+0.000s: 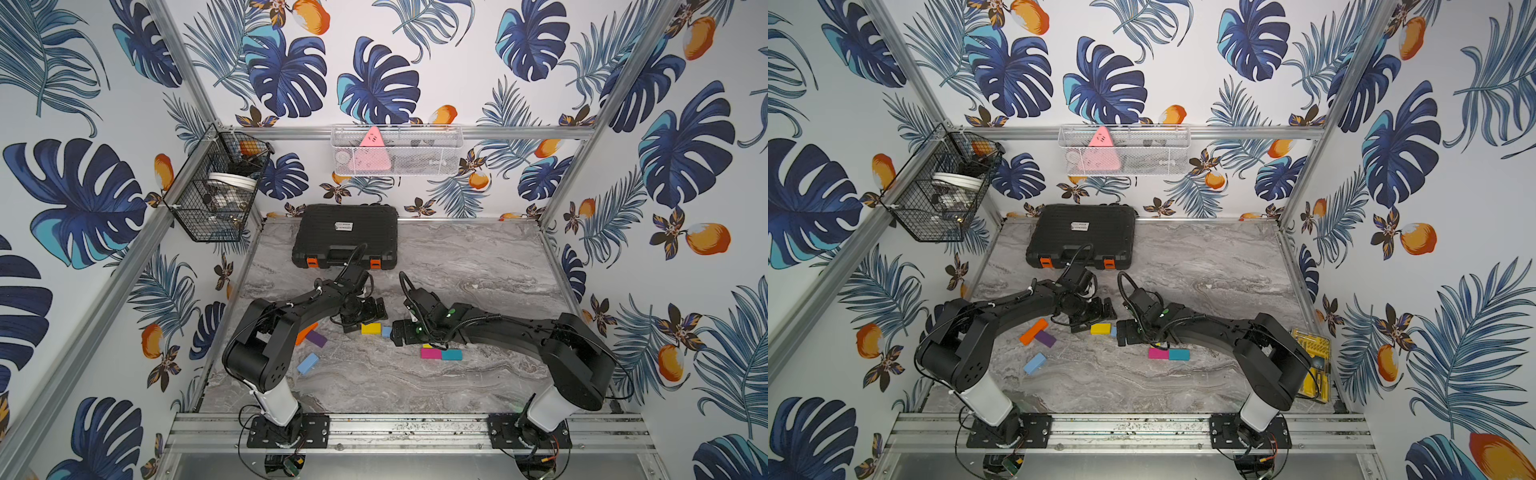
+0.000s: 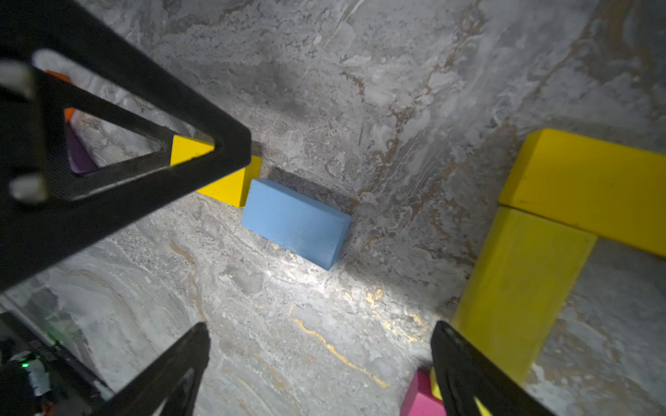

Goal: Assemble the letter c with building blocks
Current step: Assemble the building block at the center of the board.

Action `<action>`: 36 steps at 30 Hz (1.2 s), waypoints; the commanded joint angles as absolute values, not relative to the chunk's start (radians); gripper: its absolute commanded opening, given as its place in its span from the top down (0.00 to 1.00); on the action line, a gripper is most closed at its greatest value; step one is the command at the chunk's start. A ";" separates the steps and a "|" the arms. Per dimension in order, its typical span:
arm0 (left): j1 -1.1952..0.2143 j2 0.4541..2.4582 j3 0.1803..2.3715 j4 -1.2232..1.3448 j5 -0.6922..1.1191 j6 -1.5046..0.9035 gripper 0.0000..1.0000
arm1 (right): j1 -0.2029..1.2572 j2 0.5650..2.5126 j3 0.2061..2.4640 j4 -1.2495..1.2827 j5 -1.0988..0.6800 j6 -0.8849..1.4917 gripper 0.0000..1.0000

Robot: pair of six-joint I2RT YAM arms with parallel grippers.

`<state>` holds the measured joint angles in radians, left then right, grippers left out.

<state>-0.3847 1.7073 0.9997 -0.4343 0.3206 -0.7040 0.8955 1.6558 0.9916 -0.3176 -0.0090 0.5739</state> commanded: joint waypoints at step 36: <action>-0.210 1.687 1.000 -0.433 0.417 -0.718 0.01 | 1.007 1.870 1.131 -0.382 0.245 0.350 0.25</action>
